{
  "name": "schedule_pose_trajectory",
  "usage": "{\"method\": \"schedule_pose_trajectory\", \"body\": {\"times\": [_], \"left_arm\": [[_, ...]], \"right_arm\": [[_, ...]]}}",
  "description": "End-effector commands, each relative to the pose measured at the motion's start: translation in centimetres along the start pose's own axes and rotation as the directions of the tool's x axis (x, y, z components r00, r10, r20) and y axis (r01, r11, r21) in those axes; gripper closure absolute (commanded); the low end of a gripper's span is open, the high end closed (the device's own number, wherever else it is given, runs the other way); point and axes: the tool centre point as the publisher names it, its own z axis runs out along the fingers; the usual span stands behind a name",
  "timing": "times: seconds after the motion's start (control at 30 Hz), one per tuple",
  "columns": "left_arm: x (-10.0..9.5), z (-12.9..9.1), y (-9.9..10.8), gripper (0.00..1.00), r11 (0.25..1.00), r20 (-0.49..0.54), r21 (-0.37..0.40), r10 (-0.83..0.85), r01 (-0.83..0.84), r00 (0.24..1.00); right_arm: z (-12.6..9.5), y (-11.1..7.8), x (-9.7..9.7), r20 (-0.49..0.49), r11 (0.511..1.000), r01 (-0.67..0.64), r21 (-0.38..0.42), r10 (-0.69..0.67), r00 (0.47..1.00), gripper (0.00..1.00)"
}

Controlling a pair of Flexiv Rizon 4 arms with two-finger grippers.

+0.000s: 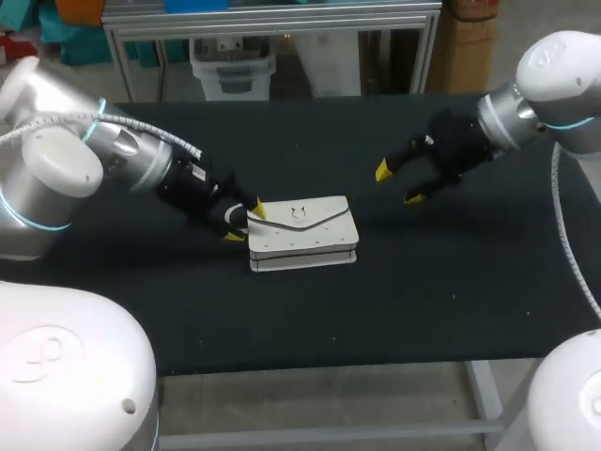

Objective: Pick up the bag, open it, inspect its contents, close it, and place it on the opposite side

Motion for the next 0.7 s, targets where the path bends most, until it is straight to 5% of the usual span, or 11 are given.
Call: {"method": "schedule_pose_trajectory", "body": {"times": [0.03, 0.13, 0.37, 0.5, 0.7], "left_arm": [[-0.4, 1.2, -0.4, 0.45, 1.000, -0.021, -0.005, 0.017, -0.017, 1.000], [-0.4, 2.1, -0.4, 0.56, 0.999, -0.025, -0.010, 0.039, -0.039, 0.999], [-0.9, 3.3, -0.4, 0.63, 0.999, -0.036, -0.023, 0.026, -0.027, 0.999], [-0.6, 3.6, -0.4, 1.00, 0.999, -0.030, -0.028, 0.031, -0.032, 0.999], [-0.6, 3.5, -0.6, 1.00, 0.999, -0.012, -0.011, 0.037, -0.037, 0.999]], "right_arm": [[-0.9, 0.1, -0.4, -0.016, 1.000, -0.001, 0.011, 0.001, 1.000, 0.00], [-0.9, 0.1, -0.4, -0.016, 1.000, -0.001, 0.011, 0.001, 1.000, 0.00], [-0.9, 0.1, -0.4, -0.016, 1.000, -0.001, 0.011, 0.001, 1.000, 0.00], [-0.9, 0.1, -0.4, -0.016, 1.000, -0.001, 0.011, 0.001, 1.000, 0.00], [-1.6, 0.4, -0.8, 0.008, 1.000, 0.011, 0.007, -0.011, 1.000, 0.00]]}}
